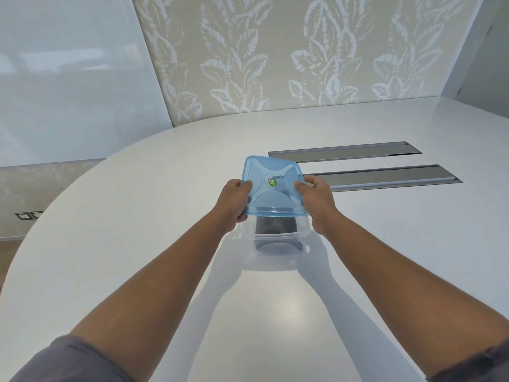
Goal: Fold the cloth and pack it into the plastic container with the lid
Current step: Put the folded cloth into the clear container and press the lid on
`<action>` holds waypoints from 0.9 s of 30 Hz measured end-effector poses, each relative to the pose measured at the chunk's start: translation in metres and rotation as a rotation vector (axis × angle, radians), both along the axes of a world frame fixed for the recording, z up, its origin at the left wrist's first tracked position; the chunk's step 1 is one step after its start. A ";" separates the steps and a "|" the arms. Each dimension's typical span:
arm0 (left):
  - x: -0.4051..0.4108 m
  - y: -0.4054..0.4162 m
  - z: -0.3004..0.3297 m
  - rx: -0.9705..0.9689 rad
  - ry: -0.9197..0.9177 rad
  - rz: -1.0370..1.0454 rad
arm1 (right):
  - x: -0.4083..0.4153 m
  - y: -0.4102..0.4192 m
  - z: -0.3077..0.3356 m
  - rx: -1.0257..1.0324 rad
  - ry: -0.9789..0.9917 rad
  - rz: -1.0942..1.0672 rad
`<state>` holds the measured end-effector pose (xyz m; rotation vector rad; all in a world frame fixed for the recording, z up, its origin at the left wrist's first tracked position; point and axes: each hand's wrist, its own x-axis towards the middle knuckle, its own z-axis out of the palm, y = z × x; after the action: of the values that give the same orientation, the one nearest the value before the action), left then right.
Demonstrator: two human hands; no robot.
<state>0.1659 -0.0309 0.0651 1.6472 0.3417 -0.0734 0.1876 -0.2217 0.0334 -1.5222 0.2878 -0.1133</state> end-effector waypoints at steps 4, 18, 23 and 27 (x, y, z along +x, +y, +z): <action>0.004 0.002 -0.020 0.341 -0.112 0.059 | 0.000 -0.001 -0.001 -0.152 -0.017 0.002; 0.001 0.001 -0.023 0.678 -0.103 -0.015 | 0.005 -0.010 -0.017 -0.647 -0.016 0.087; 0.002 0.004 -0.018 0.742 -0.103 -0.109 | 0.009 -0.008 -0.018 -0.794 0.040 0.129; 0.006 0.005 -0.016 0.849 -0.058 -0.177 | 0.012 -0.009 -0.014 -0.974 0.071 0.186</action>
<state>0.1716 -0.0256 0.0494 2.5143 0.1832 -0.0105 0.1997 -0.2304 0.0190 -2.5147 0.1408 -0.0486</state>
